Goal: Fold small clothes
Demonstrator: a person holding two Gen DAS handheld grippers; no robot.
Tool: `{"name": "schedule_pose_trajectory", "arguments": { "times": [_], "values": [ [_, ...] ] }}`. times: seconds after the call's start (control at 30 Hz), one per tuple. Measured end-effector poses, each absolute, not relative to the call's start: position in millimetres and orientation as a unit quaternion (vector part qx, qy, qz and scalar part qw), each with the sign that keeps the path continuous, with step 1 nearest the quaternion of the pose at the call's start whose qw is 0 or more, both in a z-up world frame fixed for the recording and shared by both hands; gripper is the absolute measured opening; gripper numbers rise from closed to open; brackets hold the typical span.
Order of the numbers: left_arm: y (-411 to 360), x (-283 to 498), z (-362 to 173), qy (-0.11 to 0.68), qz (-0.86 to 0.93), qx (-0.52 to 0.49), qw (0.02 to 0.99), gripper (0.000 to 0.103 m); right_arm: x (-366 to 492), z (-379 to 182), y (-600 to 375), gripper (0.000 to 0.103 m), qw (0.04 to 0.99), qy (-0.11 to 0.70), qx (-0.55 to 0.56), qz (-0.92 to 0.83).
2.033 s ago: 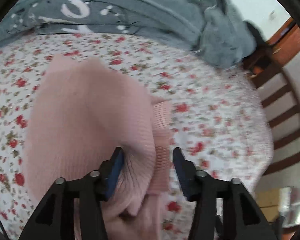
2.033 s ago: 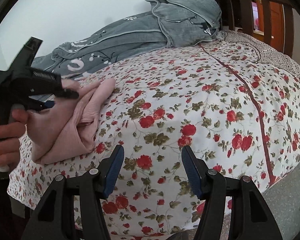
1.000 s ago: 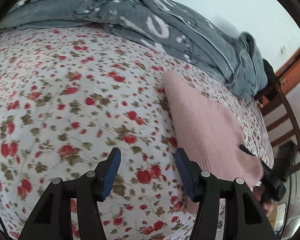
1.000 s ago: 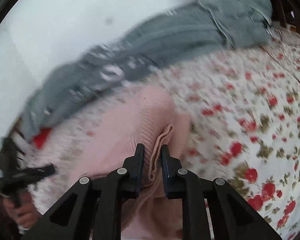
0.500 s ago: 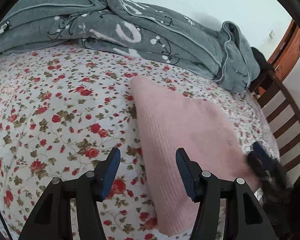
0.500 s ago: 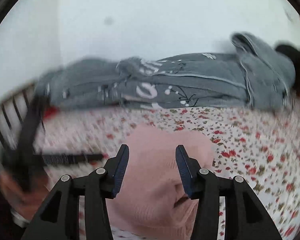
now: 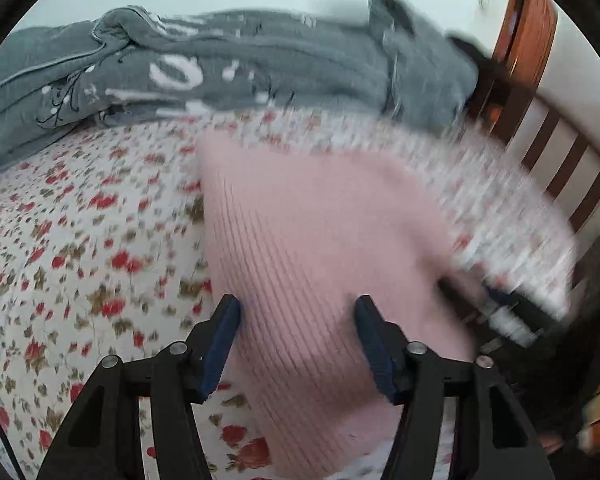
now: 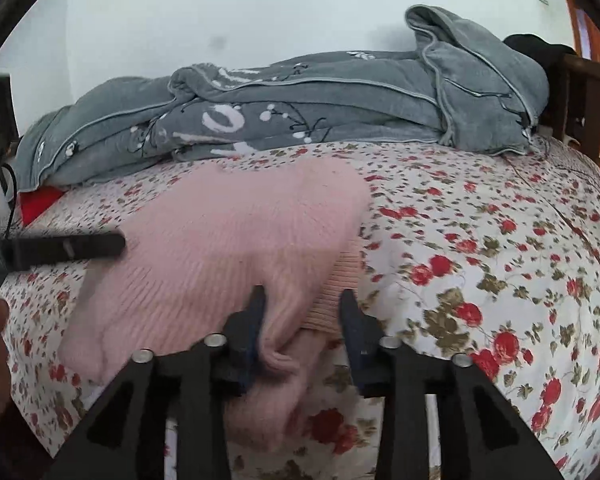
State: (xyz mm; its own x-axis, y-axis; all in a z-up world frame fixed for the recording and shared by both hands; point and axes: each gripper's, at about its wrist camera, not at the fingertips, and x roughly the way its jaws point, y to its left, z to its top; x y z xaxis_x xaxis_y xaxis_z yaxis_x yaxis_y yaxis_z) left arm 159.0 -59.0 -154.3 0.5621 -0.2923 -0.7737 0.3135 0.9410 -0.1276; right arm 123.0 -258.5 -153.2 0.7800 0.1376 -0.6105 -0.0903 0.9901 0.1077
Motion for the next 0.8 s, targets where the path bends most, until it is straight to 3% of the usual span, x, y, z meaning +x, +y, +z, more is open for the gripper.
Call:
{"name": "schedule_pose_trajectory", "arguments": {
  "times": [0.47,0.67,0.77,0.8],
  "values": [
    [-17.7,113.9,-155.9,0.441,-0.245,-0.042,0.862,0.065,105.4,-136.8,-272.5,0.044,0.934,0.332,0.089,0.096],
    [-31.7,93.0,-170.4,0.444,-0.233,0.008,0.865,0.065,75.1,-133.7,-270.8,0.056,0.928,0.328,0.119,0.127],
    [-34.8,97.5,-170.4,0.442,-0.211,0.0,0.872,0.055,76.1,-141.7,-266.3,0.056,0.924,0.337,0.13,0.128],
    [-35.4,99.4,-168.7,0.442,-0.208,-0.003,0.872,0.035,78.9,-144.6,-264.7,0.044,0.922,0.343,0.133,0.124]
  ]
}}
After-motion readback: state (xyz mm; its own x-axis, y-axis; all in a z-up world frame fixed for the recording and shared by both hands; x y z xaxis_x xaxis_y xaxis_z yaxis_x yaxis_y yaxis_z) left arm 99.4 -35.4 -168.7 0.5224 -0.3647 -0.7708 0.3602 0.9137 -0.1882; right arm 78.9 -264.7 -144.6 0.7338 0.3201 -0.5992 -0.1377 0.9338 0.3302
